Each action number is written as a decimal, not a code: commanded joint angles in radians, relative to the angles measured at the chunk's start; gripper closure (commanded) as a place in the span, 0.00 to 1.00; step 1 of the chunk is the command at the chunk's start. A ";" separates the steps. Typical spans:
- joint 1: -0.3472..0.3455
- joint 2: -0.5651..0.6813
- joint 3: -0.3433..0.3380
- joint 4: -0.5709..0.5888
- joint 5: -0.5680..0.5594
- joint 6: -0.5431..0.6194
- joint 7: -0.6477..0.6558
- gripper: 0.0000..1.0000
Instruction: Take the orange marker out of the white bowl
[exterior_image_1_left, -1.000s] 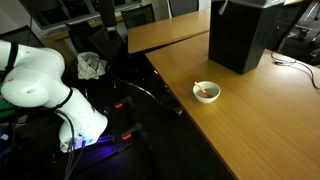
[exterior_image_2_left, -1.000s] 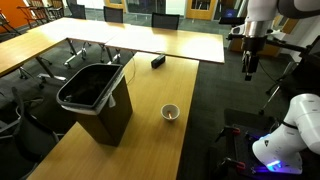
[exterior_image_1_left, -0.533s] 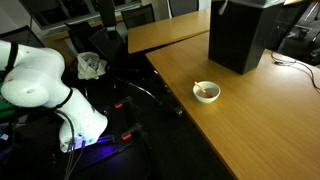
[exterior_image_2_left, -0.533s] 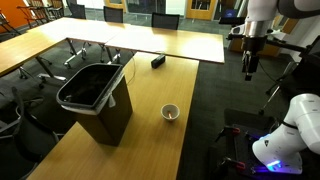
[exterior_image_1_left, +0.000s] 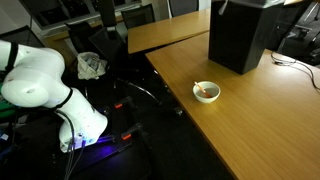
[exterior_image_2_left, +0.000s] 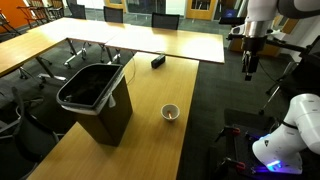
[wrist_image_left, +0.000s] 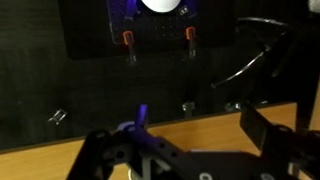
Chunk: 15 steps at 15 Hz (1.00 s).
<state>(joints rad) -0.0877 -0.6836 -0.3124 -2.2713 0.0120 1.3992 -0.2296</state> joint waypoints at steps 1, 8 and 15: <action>-0.024 0.006 0.016 0.003 0.009 -0.003 -0.013 0.00; -0.034 0.151 0.035 -0.027 0.059 0.175 0.103 0.00; -0.015 0.681 0.148 0.078 0.212 0.620 0.463 0.00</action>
<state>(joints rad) -0.0921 -0.1744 -0.1989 -2.3107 0.1685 1.9891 0.1067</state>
